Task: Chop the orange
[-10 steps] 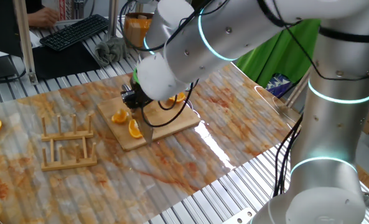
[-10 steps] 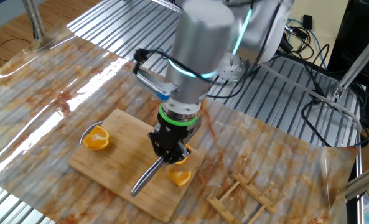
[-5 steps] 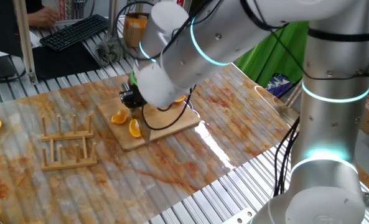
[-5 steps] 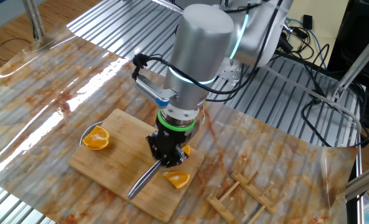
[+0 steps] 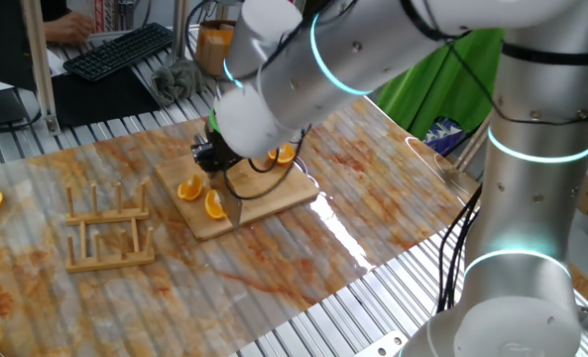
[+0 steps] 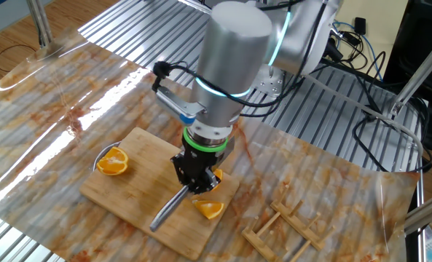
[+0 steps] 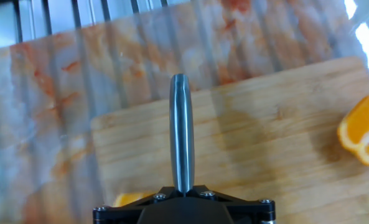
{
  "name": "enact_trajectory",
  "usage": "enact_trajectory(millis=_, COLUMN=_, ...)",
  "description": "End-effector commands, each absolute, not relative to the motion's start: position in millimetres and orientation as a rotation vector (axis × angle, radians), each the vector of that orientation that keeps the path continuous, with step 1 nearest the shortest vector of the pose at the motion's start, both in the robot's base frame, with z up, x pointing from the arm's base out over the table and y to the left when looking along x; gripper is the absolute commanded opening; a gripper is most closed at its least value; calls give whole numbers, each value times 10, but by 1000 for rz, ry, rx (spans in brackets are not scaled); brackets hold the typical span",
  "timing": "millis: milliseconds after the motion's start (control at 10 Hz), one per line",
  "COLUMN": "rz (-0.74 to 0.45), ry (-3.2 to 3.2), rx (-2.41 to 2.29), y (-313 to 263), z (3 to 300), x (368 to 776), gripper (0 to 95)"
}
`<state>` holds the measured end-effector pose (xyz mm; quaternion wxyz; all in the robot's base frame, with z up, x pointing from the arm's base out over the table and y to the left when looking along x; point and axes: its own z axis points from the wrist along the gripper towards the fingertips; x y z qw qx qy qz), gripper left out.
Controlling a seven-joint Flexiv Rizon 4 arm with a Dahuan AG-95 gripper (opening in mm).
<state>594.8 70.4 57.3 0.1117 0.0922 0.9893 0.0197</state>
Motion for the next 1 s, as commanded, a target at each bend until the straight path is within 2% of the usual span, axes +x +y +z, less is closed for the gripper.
enact_trajectory(millis=100, rz=48, ry=2897, rx=275, y=698, z=588, x=5917, gripper=0)
enact_trajectory(millis=1000, rz=46, ry=2921, rx=279, y=766, z=610, x=5710, gripper=0)
